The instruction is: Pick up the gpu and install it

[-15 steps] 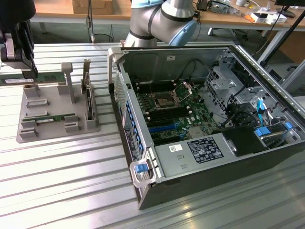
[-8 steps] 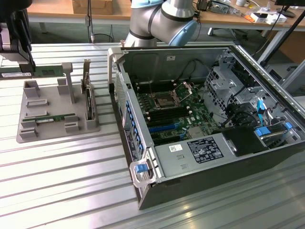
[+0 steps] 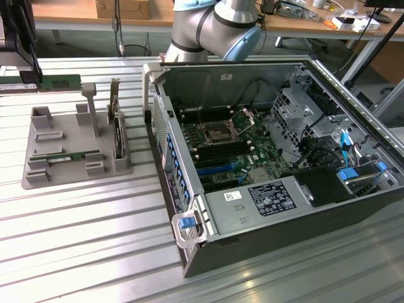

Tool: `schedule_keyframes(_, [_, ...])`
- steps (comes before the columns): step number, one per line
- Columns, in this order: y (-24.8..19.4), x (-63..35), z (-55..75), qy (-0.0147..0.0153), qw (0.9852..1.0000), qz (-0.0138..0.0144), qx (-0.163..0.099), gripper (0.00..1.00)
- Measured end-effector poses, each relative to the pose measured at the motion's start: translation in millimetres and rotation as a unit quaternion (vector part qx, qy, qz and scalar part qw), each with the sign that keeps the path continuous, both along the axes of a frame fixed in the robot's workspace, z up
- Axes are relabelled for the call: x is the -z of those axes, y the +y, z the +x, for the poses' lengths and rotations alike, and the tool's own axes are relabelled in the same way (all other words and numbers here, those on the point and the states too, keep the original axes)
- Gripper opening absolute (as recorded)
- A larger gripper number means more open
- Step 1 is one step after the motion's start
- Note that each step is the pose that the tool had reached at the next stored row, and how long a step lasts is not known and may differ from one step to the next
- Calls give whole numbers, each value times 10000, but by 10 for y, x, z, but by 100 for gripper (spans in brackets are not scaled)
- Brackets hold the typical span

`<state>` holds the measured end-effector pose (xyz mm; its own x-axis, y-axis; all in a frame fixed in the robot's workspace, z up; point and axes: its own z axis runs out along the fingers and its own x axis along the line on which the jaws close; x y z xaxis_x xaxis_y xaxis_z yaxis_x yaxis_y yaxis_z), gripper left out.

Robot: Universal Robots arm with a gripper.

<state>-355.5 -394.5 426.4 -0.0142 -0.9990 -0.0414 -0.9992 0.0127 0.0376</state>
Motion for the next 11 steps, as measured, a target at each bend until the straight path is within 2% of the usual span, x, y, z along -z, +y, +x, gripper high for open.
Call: schedule_keyframes(11, [0, -222, 0, 0, 10000, 11, 0, 12])
